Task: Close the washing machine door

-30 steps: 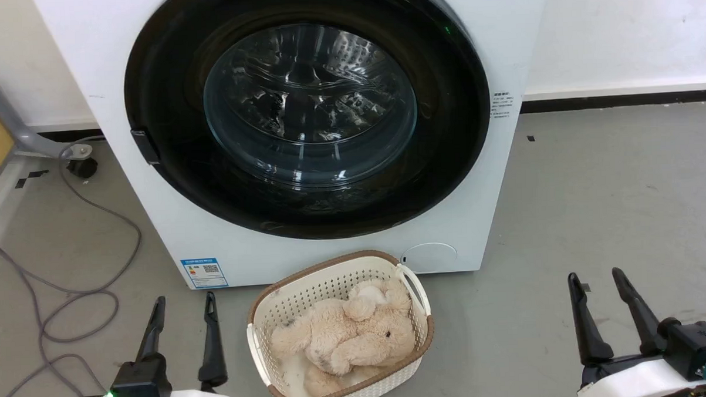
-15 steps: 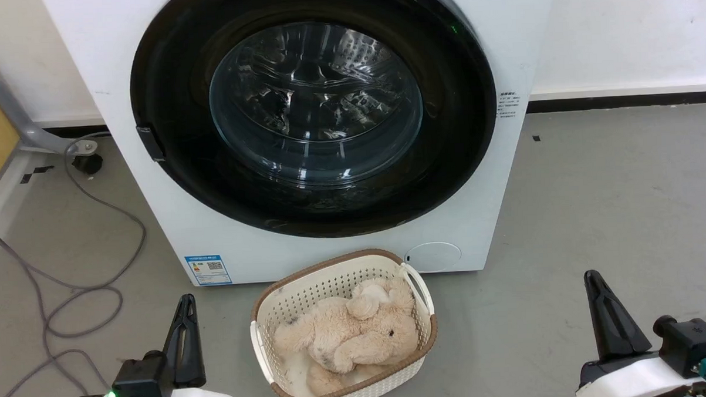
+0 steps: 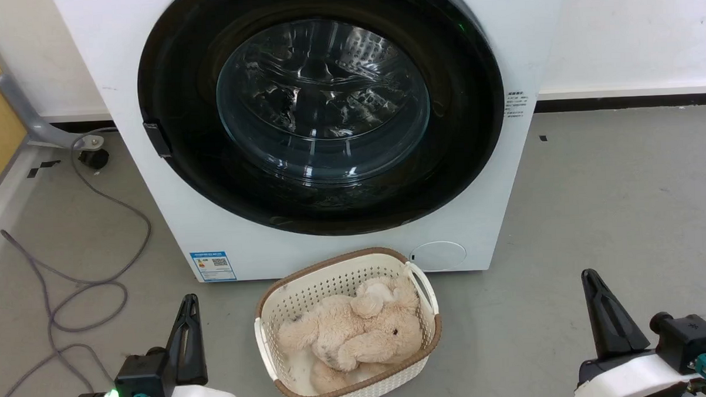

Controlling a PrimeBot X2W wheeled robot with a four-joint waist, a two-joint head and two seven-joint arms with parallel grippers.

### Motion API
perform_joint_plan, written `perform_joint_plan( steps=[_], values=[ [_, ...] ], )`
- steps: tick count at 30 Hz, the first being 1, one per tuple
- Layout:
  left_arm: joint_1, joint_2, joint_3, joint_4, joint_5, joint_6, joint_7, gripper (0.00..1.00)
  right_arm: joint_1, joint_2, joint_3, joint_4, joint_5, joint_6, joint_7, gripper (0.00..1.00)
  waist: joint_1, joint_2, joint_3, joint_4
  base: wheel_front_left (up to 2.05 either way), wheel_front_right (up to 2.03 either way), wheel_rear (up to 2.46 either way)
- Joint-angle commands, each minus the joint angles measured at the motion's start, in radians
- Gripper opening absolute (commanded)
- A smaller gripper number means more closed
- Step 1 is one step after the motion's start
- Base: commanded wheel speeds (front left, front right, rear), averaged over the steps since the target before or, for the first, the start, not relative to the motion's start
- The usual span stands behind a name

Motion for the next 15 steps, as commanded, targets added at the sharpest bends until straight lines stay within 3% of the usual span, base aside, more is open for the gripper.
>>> perform_joint_plan(
  steps=[1,15],
  values=[
    [-0.009,0.000,-0.001,-0.006,0.008,-0.003,0.007,0.00,0.000,0.007,0.002,-0.009,-0.014,0.000,0.007,0.00,0.0000,-0.0001,0.001,0.002,0.00,0.00,0.00],
    [-0.013,0.001,-0.003,-0.014,0.014,-0.007,0.033,0.00,0.000,0.010,0.005,-0.024,-0.031,0.000,0.034,0.00,0.0000,-0.0001,0.004,0.015,0.00,0.00,0.00]
  ],
)
